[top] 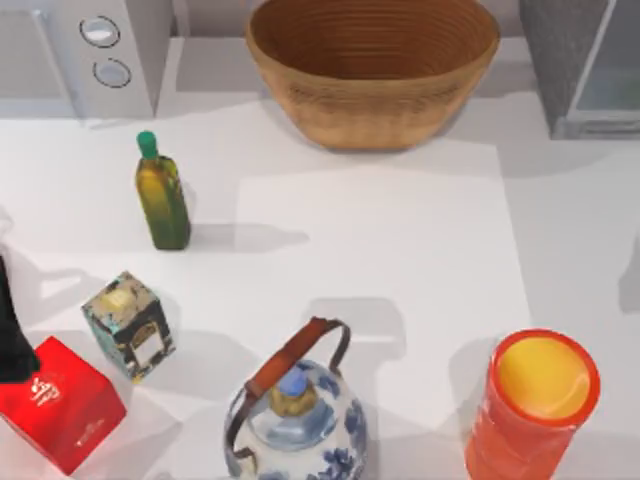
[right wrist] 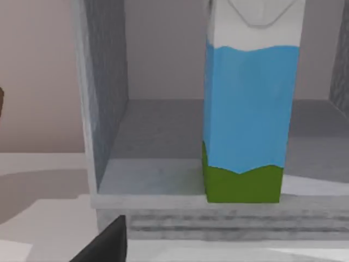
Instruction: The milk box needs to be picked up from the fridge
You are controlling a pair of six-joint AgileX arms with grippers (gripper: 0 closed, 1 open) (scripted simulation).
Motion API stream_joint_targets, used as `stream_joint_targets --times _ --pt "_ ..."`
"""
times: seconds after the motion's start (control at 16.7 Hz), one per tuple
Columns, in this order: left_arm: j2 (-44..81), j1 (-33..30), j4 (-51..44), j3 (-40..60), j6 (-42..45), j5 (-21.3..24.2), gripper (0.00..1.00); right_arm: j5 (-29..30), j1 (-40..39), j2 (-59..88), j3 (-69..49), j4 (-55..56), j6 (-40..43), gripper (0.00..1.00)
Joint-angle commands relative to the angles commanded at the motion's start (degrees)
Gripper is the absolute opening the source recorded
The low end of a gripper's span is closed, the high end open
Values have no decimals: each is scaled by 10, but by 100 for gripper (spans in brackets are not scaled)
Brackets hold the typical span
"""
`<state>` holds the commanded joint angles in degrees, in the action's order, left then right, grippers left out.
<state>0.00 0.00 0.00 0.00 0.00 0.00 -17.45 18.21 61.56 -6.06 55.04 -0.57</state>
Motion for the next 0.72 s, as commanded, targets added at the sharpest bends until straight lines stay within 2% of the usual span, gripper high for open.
stream_joint_targets --times 0.42,0.72 --pt "0 0 0 0 0 0 100 -89 91 308 -31 277 -4 100" --pt "0 0 0 0 0 0 100 -119 123 409 -44 373 -5 100"
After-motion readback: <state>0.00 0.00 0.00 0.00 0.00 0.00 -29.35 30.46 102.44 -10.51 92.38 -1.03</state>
